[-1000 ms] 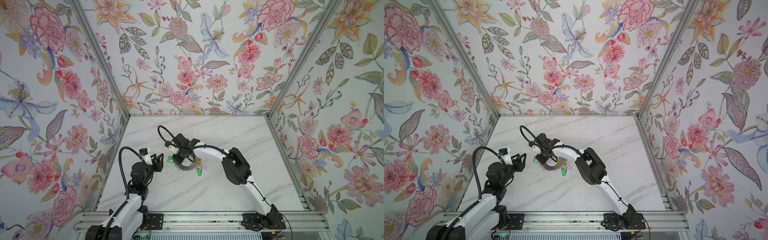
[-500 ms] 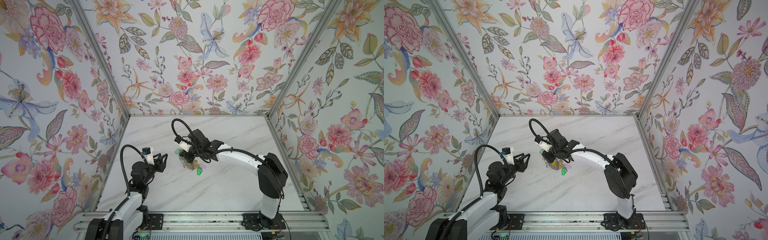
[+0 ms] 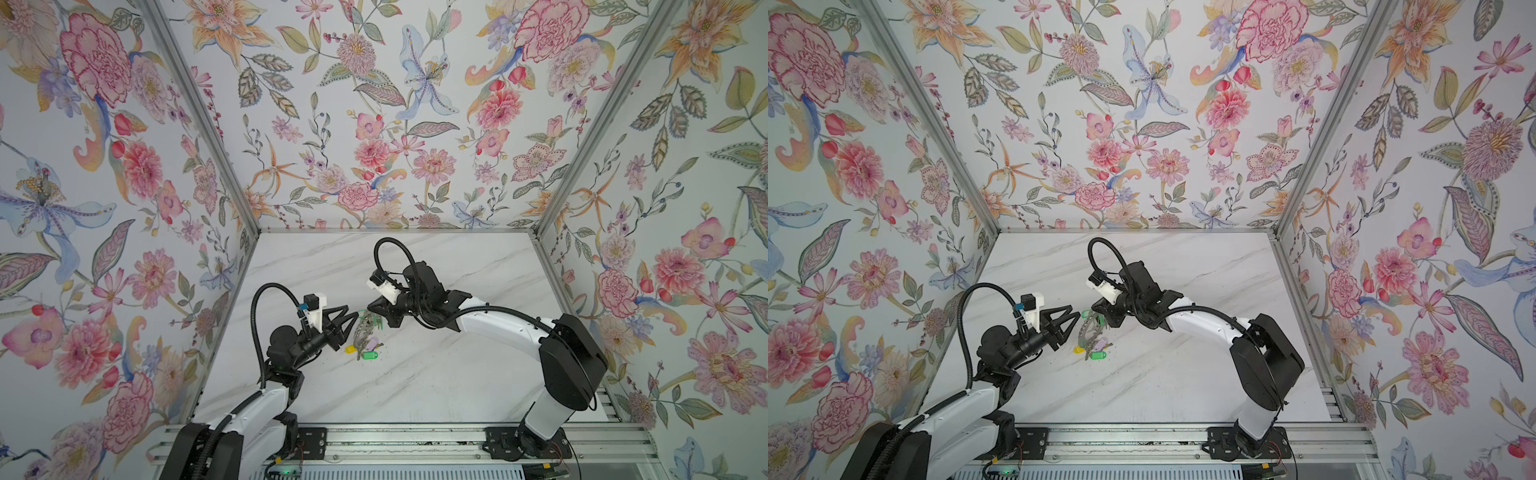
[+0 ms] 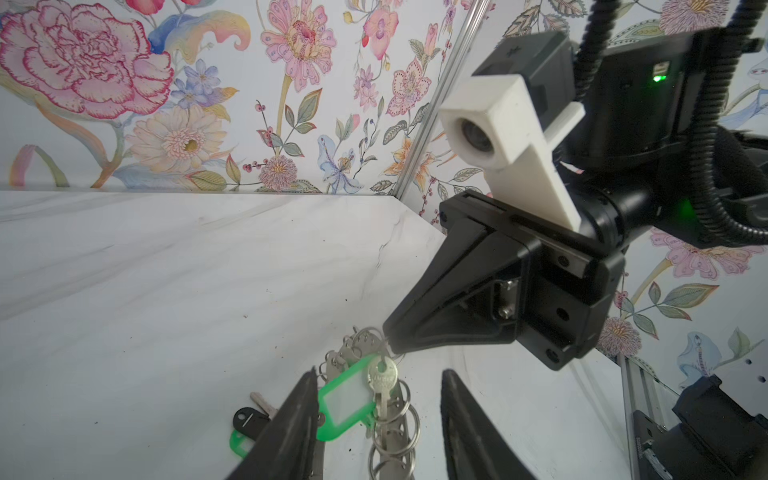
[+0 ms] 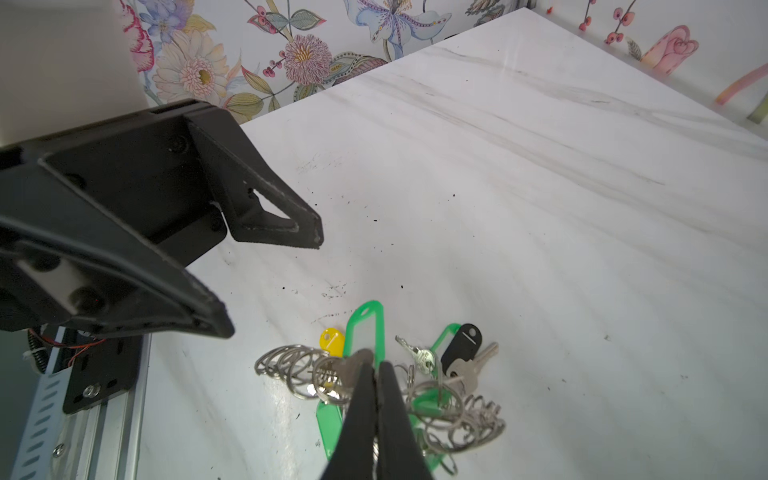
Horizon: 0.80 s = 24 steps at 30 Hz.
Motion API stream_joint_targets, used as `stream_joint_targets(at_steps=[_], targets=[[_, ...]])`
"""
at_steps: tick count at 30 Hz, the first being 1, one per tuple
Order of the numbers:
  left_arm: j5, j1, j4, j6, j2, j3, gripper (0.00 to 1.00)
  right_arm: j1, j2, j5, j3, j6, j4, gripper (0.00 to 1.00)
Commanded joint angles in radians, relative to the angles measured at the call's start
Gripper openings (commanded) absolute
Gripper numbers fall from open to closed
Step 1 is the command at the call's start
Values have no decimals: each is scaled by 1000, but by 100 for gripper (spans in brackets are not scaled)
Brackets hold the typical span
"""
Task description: Remove the keys from the keyring
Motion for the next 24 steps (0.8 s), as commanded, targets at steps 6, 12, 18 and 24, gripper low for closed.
stream_joint_targets(at_steps=[6, 12, 18, 24], targets=[[31, -45, 74, 12, 105, 58, 49, -31, -76, -90, -58, 69, 178, 0], [42, -107, 130, 4, 228, 110, 48, -40, -72, -120, -70, 93, 215, 0], [22, -119, 178, -17, 299, 133, 35, -47, -87, -124, -73, 97, 213, 0], [14, -120, 211, -29, 329, 135, 14, -49, -88, -164, -71, 111, 205, 0]])
